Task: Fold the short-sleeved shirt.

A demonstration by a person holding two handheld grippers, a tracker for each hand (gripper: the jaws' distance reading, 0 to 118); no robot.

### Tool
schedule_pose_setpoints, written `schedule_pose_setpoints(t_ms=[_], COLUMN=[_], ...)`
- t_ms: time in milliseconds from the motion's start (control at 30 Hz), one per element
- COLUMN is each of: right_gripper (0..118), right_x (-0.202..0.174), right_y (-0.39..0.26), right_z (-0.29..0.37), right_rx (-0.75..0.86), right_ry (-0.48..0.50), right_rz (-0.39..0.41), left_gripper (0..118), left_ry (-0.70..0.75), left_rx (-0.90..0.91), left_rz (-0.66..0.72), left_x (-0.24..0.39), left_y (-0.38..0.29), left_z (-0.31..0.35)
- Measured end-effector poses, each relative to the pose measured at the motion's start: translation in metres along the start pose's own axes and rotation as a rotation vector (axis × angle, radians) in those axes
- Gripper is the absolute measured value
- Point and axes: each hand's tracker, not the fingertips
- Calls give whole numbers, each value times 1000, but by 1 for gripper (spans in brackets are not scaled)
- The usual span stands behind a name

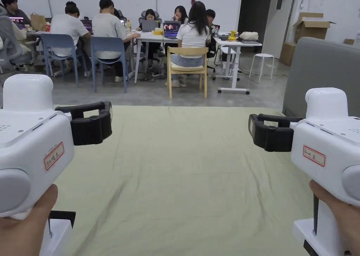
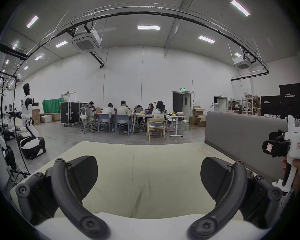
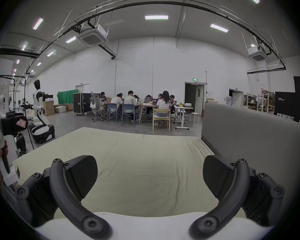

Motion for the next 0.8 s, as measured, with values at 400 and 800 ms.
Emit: schedule_pose_setpoints(t_ms=[400, 800], right_gripper=[118, 118], right_x=[3, 4], right_y=[-4, -5], right_z=[-3, -5], right_rx=[-12, -18], right_ry=[-4, -1], right_rz=[-12, -15], left_gripper=[118, 118], left_ry=[26, 31], left_rx=[-25, -40], left_rz=[-19, -12], left_x=[2, 2], left_y=[-3, -5], left_z=[-4, -5])
